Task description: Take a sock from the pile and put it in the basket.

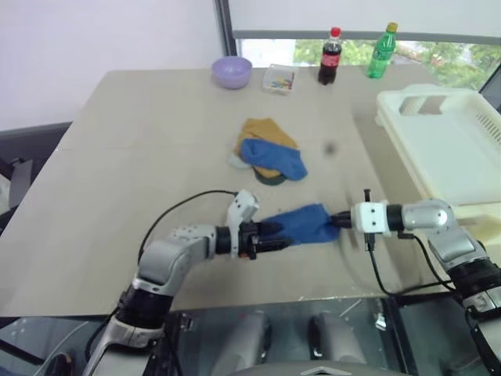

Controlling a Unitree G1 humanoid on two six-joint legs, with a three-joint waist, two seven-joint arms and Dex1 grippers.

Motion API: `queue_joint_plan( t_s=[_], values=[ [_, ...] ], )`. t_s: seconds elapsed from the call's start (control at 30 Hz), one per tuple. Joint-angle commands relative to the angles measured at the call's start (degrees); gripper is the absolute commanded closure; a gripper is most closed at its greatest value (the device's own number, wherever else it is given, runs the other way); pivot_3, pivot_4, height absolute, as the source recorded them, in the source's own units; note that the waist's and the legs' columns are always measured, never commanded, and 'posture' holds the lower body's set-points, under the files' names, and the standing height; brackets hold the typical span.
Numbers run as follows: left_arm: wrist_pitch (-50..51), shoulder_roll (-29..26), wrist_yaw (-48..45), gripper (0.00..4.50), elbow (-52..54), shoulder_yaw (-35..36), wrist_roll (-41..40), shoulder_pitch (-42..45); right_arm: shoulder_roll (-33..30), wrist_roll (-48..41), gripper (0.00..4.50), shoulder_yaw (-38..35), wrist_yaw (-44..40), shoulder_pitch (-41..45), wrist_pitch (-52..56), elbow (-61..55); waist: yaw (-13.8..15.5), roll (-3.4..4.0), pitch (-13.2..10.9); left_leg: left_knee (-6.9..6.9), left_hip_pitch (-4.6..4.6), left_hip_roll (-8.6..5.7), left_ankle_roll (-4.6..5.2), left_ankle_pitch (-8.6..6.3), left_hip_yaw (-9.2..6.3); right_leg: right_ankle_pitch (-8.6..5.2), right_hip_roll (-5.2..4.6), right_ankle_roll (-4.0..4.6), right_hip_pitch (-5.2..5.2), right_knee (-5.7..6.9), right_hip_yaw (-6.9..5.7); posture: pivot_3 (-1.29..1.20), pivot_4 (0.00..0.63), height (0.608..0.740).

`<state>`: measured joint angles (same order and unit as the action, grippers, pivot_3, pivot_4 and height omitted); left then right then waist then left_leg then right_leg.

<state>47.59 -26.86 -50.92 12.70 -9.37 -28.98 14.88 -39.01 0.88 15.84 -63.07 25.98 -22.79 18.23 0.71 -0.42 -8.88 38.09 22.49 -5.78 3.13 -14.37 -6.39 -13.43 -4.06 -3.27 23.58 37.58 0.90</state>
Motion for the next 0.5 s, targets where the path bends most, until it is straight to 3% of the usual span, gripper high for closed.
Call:
queue_joint_plan(
  t_s=[0.03,0.1,0.2,0.43,0.5],
  values=[
    [0.7,-0.34,1.94,1.7,1.38,-0.33,0.2,-2.08,-0.55,-1.06,4.42,-1.04,-0.86,-1.08,2.22,0.42,0.07,-0.01,0.01,0.0,-0.01,0.0,0.0,0.0,0.0,0.0,0.0,0.0,-0.01,0.0,0.0,0.0,0.15,0.74],
    [0.22,0.15,2.87,1.7,1.11,0.33,0.05,-2.24,-1.84,-2.6,4.42,-0.56,-3.87,-2.51,5.19,-2.06,0.18,0.0,0.03,0.0,-0.01,0.0,0.02,-0.01,0.0,0.0,-0.01,0.0,-0.02,0.0,0.0,0.0,0.15,0.74],
    [-1.89,0.64,4.3,1.7,-0.35,0.22,1.43,-1.67,-4.48,-2.34,3.63,0.5,-6.78,-4.0,11.28,-5.38,0.32,0.05,0.05,0.0,0.0,0.0,0.08,-0.05,-0.01,0.0,-0.02,0.0,-0.01,-0.02,-0.01,0.0,0.15,0.74],
    [-4.84,1.73,5.49,1.7,-2.74,-0.83,2.75,-0.48,-6.67,-3.12,0.27,-1.85,-4.66,-6.39,20.56,-11.57,0.42,0.09,0.12,-0.02,0.0,0.0,0.21,-0.13,-0.03,-0.01,-0.03,0.01,-0.02,-0.02,-0.03,0.0,0.15,0.74],
    [-4.32,1.59,5.21,1.7,-2.5,-1.31,2.56,-0.71,-7.36,-5.96,0.05,-3.18,-6.44,-7.18,22.56,-13.71,0.51,0.09,0.12,-0.02,0.0,0.0,0.21,-0.13,-0.02,-0.01,-0.03,0.01,-0.02,-0.03,-0.03,0.0,0.15,0.74]
  ],
)
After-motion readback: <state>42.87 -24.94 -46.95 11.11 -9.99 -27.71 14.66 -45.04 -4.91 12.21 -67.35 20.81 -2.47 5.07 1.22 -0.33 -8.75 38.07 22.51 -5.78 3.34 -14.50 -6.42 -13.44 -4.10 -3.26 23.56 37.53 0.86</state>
